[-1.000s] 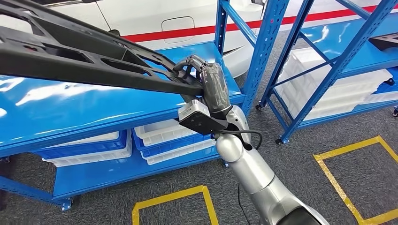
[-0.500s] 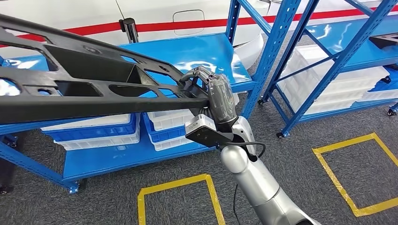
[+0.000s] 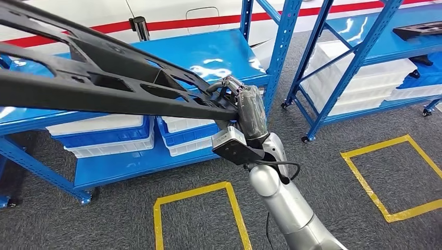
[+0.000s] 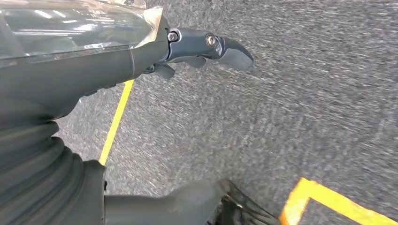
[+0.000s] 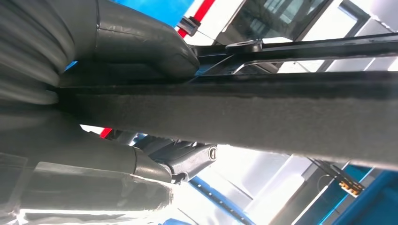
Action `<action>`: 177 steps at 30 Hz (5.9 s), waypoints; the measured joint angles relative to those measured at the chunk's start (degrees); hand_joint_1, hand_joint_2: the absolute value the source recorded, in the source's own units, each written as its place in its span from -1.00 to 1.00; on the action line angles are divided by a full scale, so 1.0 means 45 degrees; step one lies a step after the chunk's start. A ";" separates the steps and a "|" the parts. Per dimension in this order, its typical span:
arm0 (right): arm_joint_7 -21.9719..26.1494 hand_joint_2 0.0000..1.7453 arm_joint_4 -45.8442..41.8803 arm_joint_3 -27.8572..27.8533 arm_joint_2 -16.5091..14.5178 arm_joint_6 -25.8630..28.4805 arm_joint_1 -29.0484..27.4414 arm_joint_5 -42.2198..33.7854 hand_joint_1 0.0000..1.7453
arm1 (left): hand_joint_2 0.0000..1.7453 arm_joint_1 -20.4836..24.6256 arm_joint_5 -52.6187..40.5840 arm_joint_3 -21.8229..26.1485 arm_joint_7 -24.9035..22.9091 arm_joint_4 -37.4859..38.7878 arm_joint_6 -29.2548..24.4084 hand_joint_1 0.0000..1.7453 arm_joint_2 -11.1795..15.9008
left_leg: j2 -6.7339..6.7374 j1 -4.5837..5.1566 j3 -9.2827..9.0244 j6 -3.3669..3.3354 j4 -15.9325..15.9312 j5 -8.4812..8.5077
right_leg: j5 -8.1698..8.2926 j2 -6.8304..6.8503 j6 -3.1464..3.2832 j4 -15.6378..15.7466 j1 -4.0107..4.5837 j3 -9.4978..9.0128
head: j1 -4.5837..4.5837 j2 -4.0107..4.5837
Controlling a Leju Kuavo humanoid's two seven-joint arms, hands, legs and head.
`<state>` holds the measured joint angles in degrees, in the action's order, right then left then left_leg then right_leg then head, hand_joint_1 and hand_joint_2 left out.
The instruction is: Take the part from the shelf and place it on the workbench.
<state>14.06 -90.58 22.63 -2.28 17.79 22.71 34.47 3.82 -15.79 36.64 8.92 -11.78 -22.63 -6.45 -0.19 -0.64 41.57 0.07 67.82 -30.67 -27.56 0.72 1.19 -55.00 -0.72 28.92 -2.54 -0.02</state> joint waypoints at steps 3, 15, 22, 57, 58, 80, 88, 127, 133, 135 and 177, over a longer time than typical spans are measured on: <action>-0.0072 1.00 -0.0135 -0.0228 0.0007 -0.0075 -0.0306 0.0151 1.00 | 1.00 0.0012 -0.0174 -0.0060 -0.0106 0.0000 -0.0001 -1.00 0.0023 | 0.0007 -0.0187 -0.0050 0.0244 0.1536 -0.0064 | 0.0456 0.0022 -0.0133 -0.0094 -0.0055 0.0605 | 0.0005 0.0000; -0.0187 1.00 -0.0746 -0.1226 0.0221 -0.0132 -0.1412 0.0057 1.00 | 1.00 0.0117 -0.0872 -0.0499 -0.0233 0.0005 0.0232 -1.00 0.0080 | 0.0068 -0.0157 -0.1992 -0.0685 -0.2200 0.0924 | -0.0705 -0.0048 -0.0753 -0.2828 -0.0125 0.2586 | -0.0077 0.0000; -0.0087 1.00 -0.0852 -0.1669 0.0342 -0.0293 -0.1804 -0.0322 1.00 | 1.00 0.0290 -0.1011 -0.0681 -0.0234 0.0000 0.0356 -1.00 0.0053 | 0.0074 -0.0021 -0.0794 -0.0517 -0.2162 0.1983 | -0.0688 -0.0106 -0.1012 -0.1543 -0.0028 0.0123 | -0.0083 0.0000; 0.0808 1.00 -0.0356 -0.2402 0.0610 -0.0792 -0.2400 -0.1883 1.00 | 1.00 0.0558 -0.1520 -0.0743 -0.0358 -0.0010 0.0227 -1.00 0.0288 | 0.0092 -0.0100 -0.0579 -0.0042 -0.2281 0.2304 | -0.0716 -0.0156 -0.0553 -0.0196 0.0002 -0.0416 | -0.0119 0.0000; 0.0827 1.00 -0.0316 -0.2401 0.0610 -0.0814 -0.2396 -0.1909 1.00 | 1.00 0.0544 -0.1512 -0.0741 -0.0331 -0.0008 0.0233 -1.00 0.0283 | 0.0081 -0.0126 -0.0488 0.0011 -0.2093 0.2066 | -0.0628 -0.0140 -0.0406 -0.0196 -0.0040 -0.0399 | -0.0111 0.0000; 0.1273 1.00 0.0763 -0.2167 0.0610 -0.1374 -0.1779 -0.2565 1.00 | 1.00 0.0239 -0.0305 0.0112 -0.0256 0.0015 -0.0101 -1.00 0.0112 | 0.0075 -0.0154 -0.1694 -0.0603 -0.2583 0.1535 | -0.1249 -0.0133 -0.0778 -0.3341 -0.0172 0.1625 | -0.0196 0.0000; 0.1314 1.00 0.1124 -0.2002 0.0617 -0.1691 -0.1497 -0.3728 1.00 | 1.00 0.0153 -0.0205 0.0444 -0.0355 0.0015 -0.0193 -1.00 0.0061 | 0.0015 -0.0308 -0.1314 0.0111 -0.2112 0.1440 | 0.0000 -0.0372 -0.0688 -0.0665 -0.0303 0.0584 | -0.0149 0.0000; 0.0979 1.00 0.0741 -0.2140 0.0952 -0.1132 -0.2028 -0.3983 1.00 | 1.00 0.0012 -0.0656 0.0561 -0.0036 0.0015 0.0036 -1.00 0.0064 | -0.0159 0.0014 -0.1156 -0.0497 -0.0034 0.0106 | 0.0475 -0.0979 0.0079 -0.0339 0.0397 0.0664 | -0.0137 0.0000; 0.0968 1.00 0.0688 -0.2208 0.0962 -0.0919 -0.2106 -0.3831 1.00 | 1.00 0.0032 -0.0766 0.0554 -0.0092 0.0012 0.0008 -1.00 0.0111 | -0.1004 0.0237 -0.2218 -0.1218 -0.2461 0.1066 | 0.0651 -0.1734 -0.0124 -0.0332 0.0210 0.0918 | -0.0087 0.0000; 0.0980 1.00 0.0630 -0.2296 0.1015 -0.0856 -0.2192 -0.3776 1.00 | 1.00 0.0041 -0.0817 0.0550 -0.0080 0.0002 0.0048 -1.00 0.0091 | -0.0584 0.0156 -0.2460 -0.1127 -0.2943 0.1246 | 0.0497 -0.1313 -0.0213 -0.0577 0.0265 0.1151 | -0.0080 0.0000; 0.0979 1.00 0.0737 -0.2357 0.0786 -0.1139 -0.2064 -0.3660 1.00 | 1.00 0.0078 -0.0634 0.0702 -0.0301 0.0000 -0.0170 -1.00 -0.0105 | 0.1529 0.0146 -0.2418 -0.0467 -0.2364 0.0718 | 0.0417 0.0802 -0.0797 -0.0523 0.0061 0.0975 | -0.0151 0.0000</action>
<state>18.47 -87.26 12.02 1.25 12.66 13.42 18.00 4.17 -18.64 39.80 7.56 -11.78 -23.40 -6.92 6.69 0.02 30.69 -2.03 57.18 -27.44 -25.68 4.33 -2.40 -57.36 -0.44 33.31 -3.22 -0.02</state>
